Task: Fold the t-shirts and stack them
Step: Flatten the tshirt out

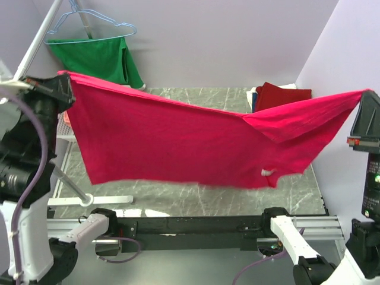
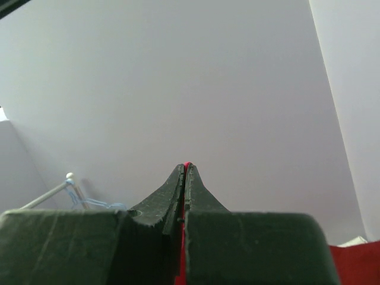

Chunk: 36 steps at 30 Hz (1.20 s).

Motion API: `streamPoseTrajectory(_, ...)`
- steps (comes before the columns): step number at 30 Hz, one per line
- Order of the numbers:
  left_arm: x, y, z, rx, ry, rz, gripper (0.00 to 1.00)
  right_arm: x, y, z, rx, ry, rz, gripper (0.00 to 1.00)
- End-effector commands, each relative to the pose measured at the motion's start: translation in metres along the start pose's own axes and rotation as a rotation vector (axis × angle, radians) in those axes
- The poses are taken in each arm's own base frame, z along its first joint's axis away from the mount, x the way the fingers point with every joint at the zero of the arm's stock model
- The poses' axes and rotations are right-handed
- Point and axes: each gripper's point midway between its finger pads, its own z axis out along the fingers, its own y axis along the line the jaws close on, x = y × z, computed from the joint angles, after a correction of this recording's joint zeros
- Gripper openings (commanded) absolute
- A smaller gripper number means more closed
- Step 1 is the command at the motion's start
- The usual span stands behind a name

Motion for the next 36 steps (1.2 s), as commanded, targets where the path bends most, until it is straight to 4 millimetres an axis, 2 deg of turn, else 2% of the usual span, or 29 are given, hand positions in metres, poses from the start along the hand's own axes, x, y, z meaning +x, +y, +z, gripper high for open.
streamPoseTrajectory(1,0.015,-0.003,0.039,-0.020,0.015,0.040,0.01,0.043,-0.013,0.061,0.034,0.050,-0.012,0.00)
streamPoseTrajectory(3,0.042,0.007,0.066,-0.062,0.055,0.064,0.01,0.081,-0.026,0.082,0.058,0.113,-0.008,0.00)
streamPoseTrajectory(4,0.053,0.011,0.074,-0.078,0.072,0.074,0.01,0.110,-0.035,0.098,0.082,0.169,-0.001,0.00)
streamPoseTrajectory(5,0.081,0.024,0.090,-0.120,0.121,0.097,0.01,0.143,-0.048,0.106,0.111,0.229,0.001,0.00)
streamPoseTrajectory(6,0.091,0.029,0.099,-0.135,0.125,0.103,0.01,0.161,-0.054,0.115,0.120,0.251,0.003,0.00)
streamPoseTrajectory(7,0.106,0.038,0.108,-0.161,0.144,0.115,0.01,0.197,-0.066,0.127,0.150,0.313,0.017,0.00)
streamPoseTrajectory(8,0.141,0.055,0.122,-0.207,0.205,0.142,0.01,0.233,-0.079,0.130,0.176,0.377,0.020,0.00)
streamPoseTrajectory(9,0.159,0.064,0.129,-0.230,0.232,0.146,0.01,0.251,-0.085,0.137,0.186,0.393,0.027,0.00)
streamPoseTrajectory(10,0.175,0.071,0.136,-0.245,0.252,0.146,0.01,0.292,-0.100,0.144,0.225,0.460,0.042,0.00)
streamPoseTrajectory(11,0.215,0.092,0.144,-0.297,0.324,0.170,0.01,0.322,-0.110,0.144,0.239,0.511,0.047,0.00)
streamPoseTrajectory(12,0.235,0.102,0.147,-0.321,0.351,0.163,0.01,0.340,-0.114,0.149,0.234,0.532,0.056,0.00)
streamPoseTrajectory(13,0.249,0.109,0.153,-0.335,0.358,0.159,0.01,0.385,-0.129,0.150,0.269,0.609,0.074,0.00)
streamPoseTrajectory(14,0.286,0.132,0.154,-0.386,0.423,0.180,0.01,0.403,-0.132,0.153,0.269,0.643,0.082,0.00)
streamPoseTrajectory(15,0.303,0.140,0.156,-0.412,0.446,0.172,0.01,0.424,-0.137,0.154,0.270,0.687,0.092,0.00)
streamPoseTrajectory(16,0.318,0.148,0.159,-0.431,0.466,0.179,0.01,0.469,-0.153,0.151,0.315,0.765,0.106,0.00)
streamPoseTrajectory(18,0.358,0.173,0.168,-0.505,0.523,0.203,0.01,0.501,-0.155,0.157,0.300,0.828,0.136,0.00)
streamPoseTrajectory(19,0.363,0.174,0.178,-0.514,0.517,0.208,0.01,0.542,-0.169,0.151,0.337,0.897,0.163,0.00)
streamPoseTrajectory(20,0.392,0.194,0.186,-0.563,0.551,0.239,0.01,0.548,-0.168,0.162,0.326,0.893,0.173,0.00)
streamPoseTrajectory(21,0.404,0.200,0.193,-0.581,0.557,0.242,0.01,0.563,-0.172,0.163,0.340,0.919,0.184,0.00)
streamPoseTrajectory(22,0.428,0.208,0.210,-0.589,0.575,0.259,0.01,0.598,-0.183,0.156,0.370,0.977,0.210,0.00)
streamPoseTrajectory(23,0.439,0.212,0.219,-0.594,0.582,0.264,0.01,0.595,-0.180,0.175,0.356,0.946,0.219,0.00)
streamPoseTrajectory(25,0.464,0.218,0.250,-0.605,0.576,0.268,0.01,0.628,-0.192,0.174,0.395,0.993,0.238,0.00)
streamPoseTrajectory(26,0.471,0.218,0.261,-0.603,0.574,0.267,0.01,0.619,-0.187,0.195,0.371,0.950,0.245,0.00)
streamPoseTrajectory(28,0.489,0.221,0.288,-0.594,0.568,0.282,0.01,0.644,-0.195,0.196,0.395,0.969,0.259,0.00)
streamPoseTrajectory(29,0.493,0.221,0.295,-0.594,0.566,0.284,0.01,0.637,-0.193,0.213,0.376,0.933,0.268,0.00)
streamPoseTrajectory(31,0.500,0.222,0.313,-0.579,0.546,0.284,0.01,0.655,-0.203,0.212,0.406,0.947,0.296,0.00)
streamPoseTrajectory(33,0.498,0.225,0.321,-0.566,0.522,0.285,0.01,0.658,-0.201,0.218,0.402,0.921,0.352,0.00)
streamPoseTrajectory(34,0.496,0.224,0.325,-0.556,0.491,0.270,0.01,0.667,-0.202,0.210,0.406,0.938,0.371,0.00)
streamPoseTrajectory(36,0.489,0.229,0.327,-0.563,0.453,0.253,0.02,0.655,-0.213,0.219,0.396,0.885,0.410,0.08)
